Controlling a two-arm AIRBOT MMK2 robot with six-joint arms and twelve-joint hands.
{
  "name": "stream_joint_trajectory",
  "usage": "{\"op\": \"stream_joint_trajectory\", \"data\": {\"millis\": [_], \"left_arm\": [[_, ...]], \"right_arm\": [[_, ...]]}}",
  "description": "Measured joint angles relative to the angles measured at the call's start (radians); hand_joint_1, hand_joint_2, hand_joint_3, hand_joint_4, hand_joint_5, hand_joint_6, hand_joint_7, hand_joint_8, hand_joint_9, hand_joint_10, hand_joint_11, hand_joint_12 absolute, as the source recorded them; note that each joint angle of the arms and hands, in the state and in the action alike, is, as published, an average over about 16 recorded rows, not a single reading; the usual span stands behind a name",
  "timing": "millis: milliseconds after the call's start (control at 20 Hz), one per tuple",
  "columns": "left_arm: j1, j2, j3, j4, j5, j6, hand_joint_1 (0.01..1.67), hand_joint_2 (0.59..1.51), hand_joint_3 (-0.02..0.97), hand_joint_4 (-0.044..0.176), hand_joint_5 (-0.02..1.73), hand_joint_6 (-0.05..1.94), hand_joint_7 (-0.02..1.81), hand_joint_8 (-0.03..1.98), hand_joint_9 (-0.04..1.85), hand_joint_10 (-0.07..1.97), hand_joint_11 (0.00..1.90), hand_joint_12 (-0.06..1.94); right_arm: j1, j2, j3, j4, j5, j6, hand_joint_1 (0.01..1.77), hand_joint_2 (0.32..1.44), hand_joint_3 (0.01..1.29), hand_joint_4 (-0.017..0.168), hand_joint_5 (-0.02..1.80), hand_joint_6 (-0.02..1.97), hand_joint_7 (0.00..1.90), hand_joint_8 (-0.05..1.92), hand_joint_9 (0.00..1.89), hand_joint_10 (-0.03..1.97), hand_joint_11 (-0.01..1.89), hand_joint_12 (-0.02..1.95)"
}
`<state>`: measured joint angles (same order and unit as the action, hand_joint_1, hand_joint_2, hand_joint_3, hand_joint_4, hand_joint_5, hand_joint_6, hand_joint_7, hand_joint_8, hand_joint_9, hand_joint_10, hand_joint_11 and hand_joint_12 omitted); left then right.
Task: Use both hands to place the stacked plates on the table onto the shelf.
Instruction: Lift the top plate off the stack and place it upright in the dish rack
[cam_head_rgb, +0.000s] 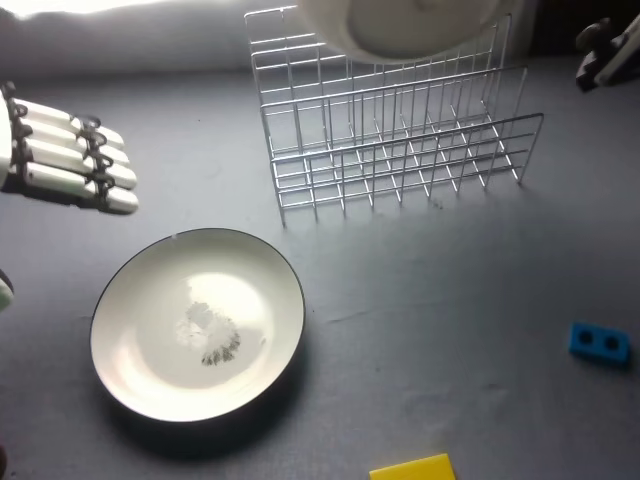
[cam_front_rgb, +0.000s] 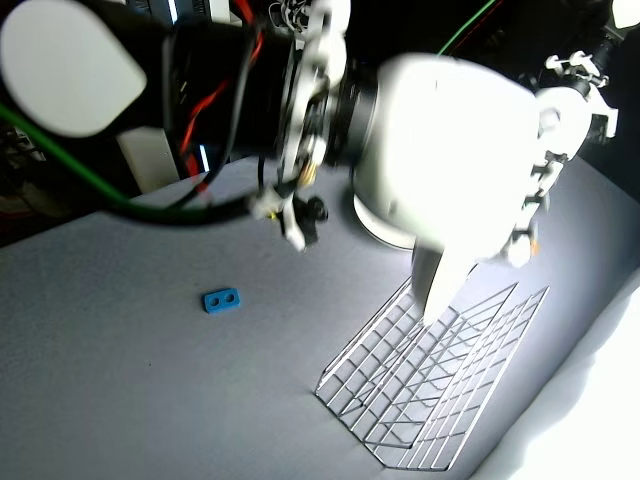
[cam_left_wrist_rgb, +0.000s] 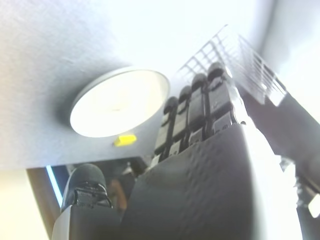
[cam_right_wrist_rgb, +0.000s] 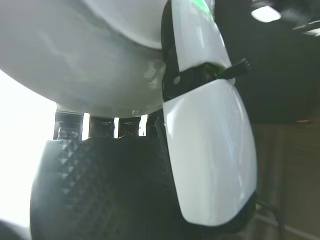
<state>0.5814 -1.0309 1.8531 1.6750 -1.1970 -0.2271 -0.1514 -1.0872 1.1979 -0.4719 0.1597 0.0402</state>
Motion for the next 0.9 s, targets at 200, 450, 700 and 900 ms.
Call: {"op": "stream_joint_trajectory", "data": {"millis": [200,450,700,900], "left_arm": [[0.025,-0.004,-0.017,0.005,-0.004,0.004,0.01,1.101,0.021,0.003,0.03,0.02,0.02,0.00,0.02,0.01,0.01,0.01],[0.061,-0.012,-0.036,0.010,-0.006,0.010,0.01,1.106,0.022,0.002,0.03,0.02,0.02,0.00,0.02,0.01,0.01,0.01],[0.090,-0.023,-0.047,0.013,-0.005,0.017,0.02,1.109,0.021,0.002,0.04,0.02,0.02,0.00,0.02,0.01,0.01,0.01],[0.110,-0.033,-0.050,0.015,-0.002,0.021,0.02,1.112,0.021,0.001,0.04,0.02,0.02,0.00,0.02,0.00,0.01,0.01]], "right_arm": [[-0.024,-0.027,0.076,0.043,-0.004,-0.004,1.36,1.00,0.01,-0.005,0.92,0.97,0.98,0.96,0.94,1.16,0.73,1.39],[-0.074,-0.085,0.169,0.054,0.012,-0.010,1.34,1.00,0.01,-0.004,0.92,0.96,0.98,0.98,0.96,1.05,0.72,1.39],[-0.127,-0.153,0.257,0.056,0.039,-0.015,1.32,1.00,0.01,-0.004,0.92,0.96,0.98,0.99,0.96,1.06,0.72,1.38],[-0.163,-0.198,0.318,0.059,0.060,-0.015,1.31,1.00,0.01,-0.005,0.90,0.98,0.99,0.98,0.96,1.04,0.72,1.38]]}}
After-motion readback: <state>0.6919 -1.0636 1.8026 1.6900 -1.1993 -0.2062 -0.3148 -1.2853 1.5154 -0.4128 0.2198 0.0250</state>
